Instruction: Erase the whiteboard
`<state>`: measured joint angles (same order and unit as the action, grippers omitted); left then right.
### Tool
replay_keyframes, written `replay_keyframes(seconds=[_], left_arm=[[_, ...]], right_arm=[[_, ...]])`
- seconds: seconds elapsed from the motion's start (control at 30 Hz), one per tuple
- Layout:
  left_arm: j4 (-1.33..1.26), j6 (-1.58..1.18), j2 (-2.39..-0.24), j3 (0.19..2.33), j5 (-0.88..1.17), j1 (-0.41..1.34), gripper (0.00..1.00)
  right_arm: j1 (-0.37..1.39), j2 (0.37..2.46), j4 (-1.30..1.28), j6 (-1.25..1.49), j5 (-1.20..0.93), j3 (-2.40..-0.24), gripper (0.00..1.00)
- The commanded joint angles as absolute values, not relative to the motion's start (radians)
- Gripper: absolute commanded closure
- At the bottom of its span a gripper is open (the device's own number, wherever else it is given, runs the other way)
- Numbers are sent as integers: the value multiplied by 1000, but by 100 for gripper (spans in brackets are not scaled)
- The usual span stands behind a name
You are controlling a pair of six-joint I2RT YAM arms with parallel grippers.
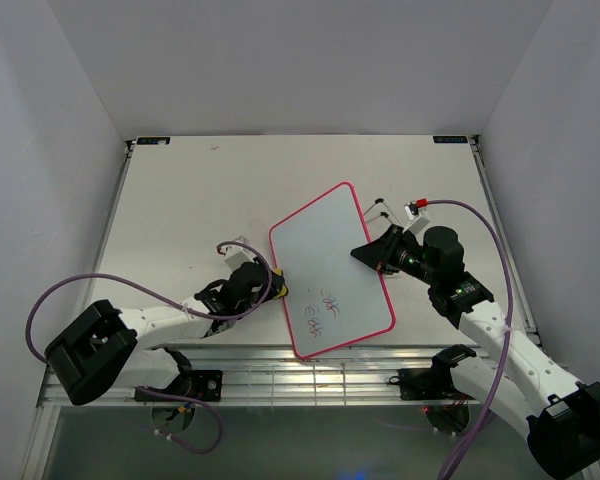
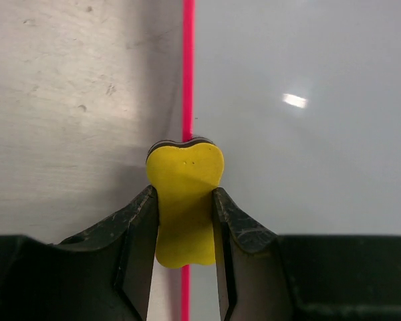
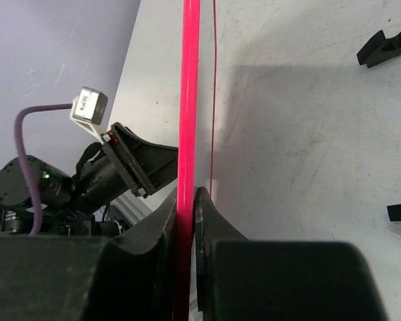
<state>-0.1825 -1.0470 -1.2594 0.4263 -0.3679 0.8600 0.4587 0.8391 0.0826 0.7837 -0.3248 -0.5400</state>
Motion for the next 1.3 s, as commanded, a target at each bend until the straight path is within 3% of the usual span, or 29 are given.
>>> replay_keyframes(seconds=[0.0,0.2,0.53,0.77,1.03,1.27], left_arm=[[-156,-987,-1241,393,-351,850,100],[-241,-919,-1227,437,-304,911,100],[-236,-885,-1316,702,-345,1242,100],[-163,-937,-1338,674,-422,1221,100],[-115,-1046,-1189,359,-413,1000,100],[-116,-1003,-1169,377,-426,1038,100]], right_arm=[[483,778,376,942,-500,-629,92],[483,790,400,957,-503,-618,92],[483,804,402,940,-474,-589,92],[483,793,396,937,-471,-589,92],[482,792,388,936,-471,-594,92],[483,805,416,954,-449,-580,92]])
